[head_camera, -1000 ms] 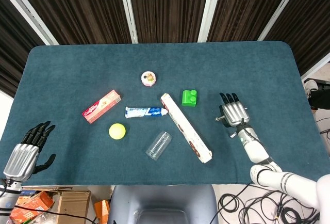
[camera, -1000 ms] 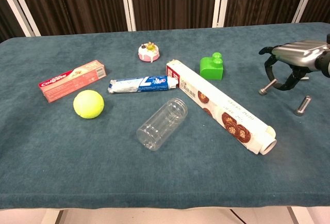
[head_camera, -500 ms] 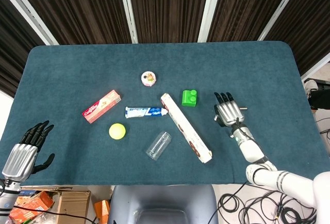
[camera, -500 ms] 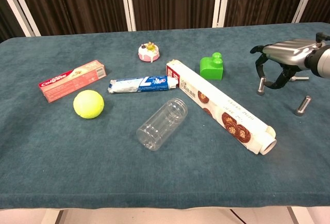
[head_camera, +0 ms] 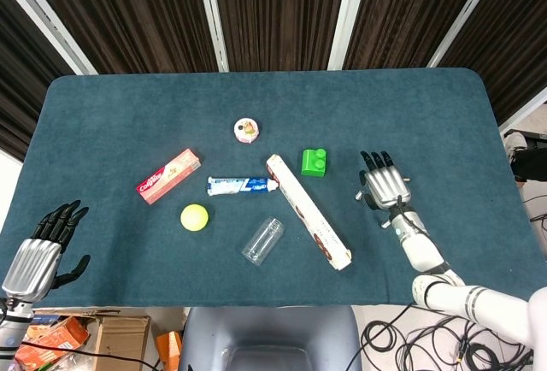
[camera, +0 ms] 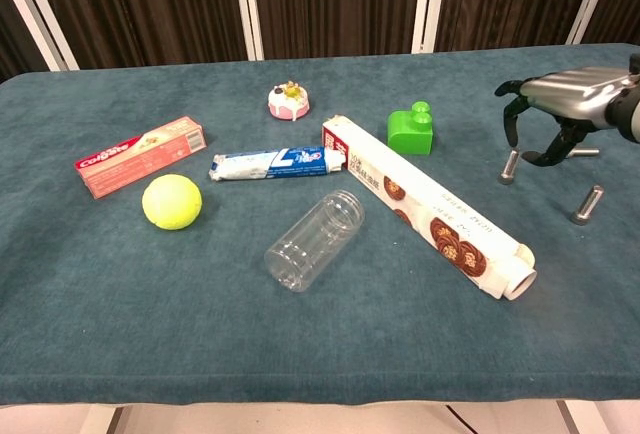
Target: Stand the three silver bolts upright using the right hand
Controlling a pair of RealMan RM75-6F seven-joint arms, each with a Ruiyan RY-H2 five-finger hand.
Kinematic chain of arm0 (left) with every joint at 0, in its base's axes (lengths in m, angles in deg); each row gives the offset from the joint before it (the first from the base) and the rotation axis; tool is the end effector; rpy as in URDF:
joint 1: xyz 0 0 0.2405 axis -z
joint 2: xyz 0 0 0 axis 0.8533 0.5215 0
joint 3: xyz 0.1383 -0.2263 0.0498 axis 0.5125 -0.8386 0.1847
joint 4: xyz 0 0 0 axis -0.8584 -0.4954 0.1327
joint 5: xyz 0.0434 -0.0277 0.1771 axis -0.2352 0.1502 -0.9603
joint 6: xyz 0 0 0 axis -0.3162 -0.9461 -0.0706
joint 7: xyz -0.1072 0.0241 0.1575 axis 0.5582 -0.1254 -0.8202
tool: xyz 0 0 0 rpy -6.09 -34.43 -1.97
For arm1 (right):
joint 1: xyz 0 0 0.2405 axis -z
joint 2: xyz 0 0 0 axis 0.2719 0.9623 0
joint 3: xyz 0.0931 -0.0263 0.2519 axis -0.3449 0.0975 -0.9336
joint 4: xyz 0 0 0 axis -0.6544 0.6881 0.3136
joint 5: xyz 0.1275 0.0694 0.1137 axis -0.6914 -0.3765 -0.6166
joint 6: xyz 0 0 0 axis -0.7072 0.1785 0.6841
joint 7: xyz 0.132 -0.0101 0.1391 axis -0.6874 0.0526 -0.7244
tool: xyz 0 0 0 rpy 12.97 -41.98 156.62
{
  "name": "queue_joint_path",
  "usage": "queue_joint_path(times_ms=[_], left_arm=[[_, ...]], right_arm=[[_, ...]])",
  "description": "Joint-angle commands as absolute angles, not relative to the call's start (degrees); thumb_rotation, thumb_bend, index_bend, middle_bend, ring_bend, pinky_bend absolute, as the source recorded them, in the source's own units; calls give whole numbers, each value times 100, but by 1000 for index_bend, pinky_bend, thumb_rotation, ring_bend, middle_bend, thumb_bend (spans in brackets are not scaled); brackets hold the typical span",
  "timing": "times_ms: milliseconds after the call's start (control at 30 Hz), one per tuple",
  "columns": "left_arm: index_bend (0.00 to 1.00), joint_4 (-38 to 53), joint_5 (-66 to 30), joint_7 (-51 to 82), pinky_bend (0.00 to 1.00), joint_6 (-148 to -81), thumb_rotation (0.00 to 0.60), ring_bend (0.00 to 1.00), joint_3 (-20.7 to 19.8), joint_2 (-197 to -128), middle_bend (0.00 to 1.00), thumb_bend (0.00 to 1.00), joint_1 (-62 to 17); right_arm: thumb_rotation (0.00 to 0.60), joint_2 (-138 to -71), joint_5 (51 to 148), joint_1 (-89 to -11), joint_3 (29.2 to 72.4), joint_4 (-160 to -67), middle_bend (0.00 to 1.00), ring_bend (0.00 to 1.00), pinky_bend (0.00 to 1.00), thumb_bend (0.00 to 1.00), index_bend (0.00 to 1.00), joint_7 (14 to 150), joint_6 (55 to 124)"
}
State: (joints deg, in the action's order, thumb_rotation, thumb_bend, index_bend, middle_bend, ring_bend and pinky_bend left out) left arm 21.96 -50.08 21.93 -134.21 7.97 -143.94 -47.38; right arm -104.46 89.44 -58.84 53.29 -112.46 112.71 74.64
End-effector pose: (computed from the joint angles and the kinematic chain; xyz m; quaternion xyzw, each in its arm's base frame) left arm -0.2897 0.2509 0.1705 -0.6605 -0.3545 -0.4174 0.5136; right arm -0.2393 -0.4302 0.0383 0.7452 -0.3370 0.2162 0.5332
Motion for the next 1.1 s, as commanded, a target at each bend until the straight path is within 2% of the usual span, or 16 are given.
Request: queue_joint_path(times_ms=[33,233,567,1100], left_arm=[[0,2193,-4990,2167,124,-13398,600,0,792,-14408,0,357,-4732],[0,2193,-4896,2031,124,-13264,600,0,767,-14467,0,358,-4686],[0,2201,-4763,1849,124,-13071,600,0,734,-14545,0,357,-4612],[0,2201,-4758,1875,124,-13063,600,0,739,-14537,0,357,-4603]], right_arm=[[600,-10349,8841,-5826,5263,-11128,16,0,29,349,435,11173,7507],[600,-10417,8578,-5858,5144,-10268,17,0,30,335,454,10849,7114],[600,-11065,8779,-5888,5172,-8747,17,0,30,335,473,10142,6395],[600,-11498,9137,-5914,5145,-7894,17,0,30,335,481,9763,5977]])
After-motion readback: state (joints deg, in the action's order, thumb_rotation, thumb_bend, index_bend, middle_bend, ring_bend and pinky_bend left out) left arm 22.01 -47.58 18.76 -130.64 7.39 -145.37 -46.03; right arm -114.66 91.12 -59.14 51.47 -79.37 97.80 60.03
